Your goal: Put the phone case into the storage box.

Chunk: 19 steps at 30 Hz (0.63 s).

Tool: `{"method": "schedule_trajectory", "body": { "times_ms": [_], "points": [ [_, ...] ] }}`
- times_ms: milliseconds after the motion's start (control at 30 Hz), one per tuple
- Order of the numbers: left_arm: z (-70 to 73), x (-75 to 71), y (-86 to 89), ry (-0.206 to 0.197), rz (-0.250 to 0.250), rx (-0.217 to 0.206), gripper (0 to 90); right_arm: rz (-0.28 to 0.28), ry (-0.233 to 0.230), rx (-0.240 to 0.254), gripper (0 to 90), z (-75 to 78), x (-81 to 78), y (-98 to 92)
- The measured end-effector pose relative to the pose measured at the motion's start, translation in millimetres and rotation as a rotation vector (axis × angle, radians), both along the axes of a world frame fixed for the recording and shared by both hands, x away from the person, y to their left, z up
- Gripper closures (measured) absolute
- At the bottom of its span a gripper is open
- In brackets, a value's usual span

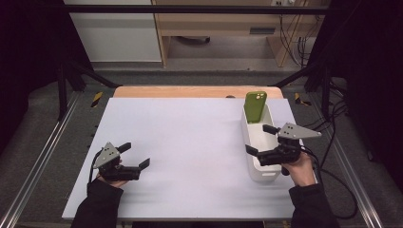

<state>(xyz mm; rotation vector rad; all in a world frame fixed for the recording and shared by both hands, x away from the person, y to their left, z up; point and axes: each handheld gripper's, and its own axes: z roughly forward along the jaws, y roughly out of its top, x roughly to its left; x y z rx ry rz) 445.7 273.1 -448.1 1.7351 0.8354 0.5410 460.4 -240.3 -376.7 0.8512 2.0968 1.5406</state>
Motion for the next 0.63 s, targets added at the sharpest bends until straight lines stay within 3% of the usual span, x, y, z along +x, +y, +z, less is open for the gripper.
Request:
{"method": "schedule_trajectory", "body": {
  "times_ms": [200, 367, 500, 633],
  "points": [
    [0.3, -0.5, -0.1, 0.003, -0.003, -0.003, 1.2, -0.014, -0.028, 0.037, 1.6, -17.9, -13.1, -16.4],
    [1.2, -0.9, 0.3, -0.002, -0.004, -0.014, 1.1, -0.039, -0.038, 0.064, 1.6, -22.7, -19.7, -30.4],
    [2.1, -1.3, 0.2, -0.005, -0.008, -0.014, 1.1, -0.082, -0.042, 0.002, 1.6, -29.0, -22.0, -37.6],
    [2.4, -1.1, -0.2, -0.006, -0.008, -0.020, 1.1, -0.089, -0.027, -0.001, 1.6, -34.6, -22.9, -42.5]
  ]
}}
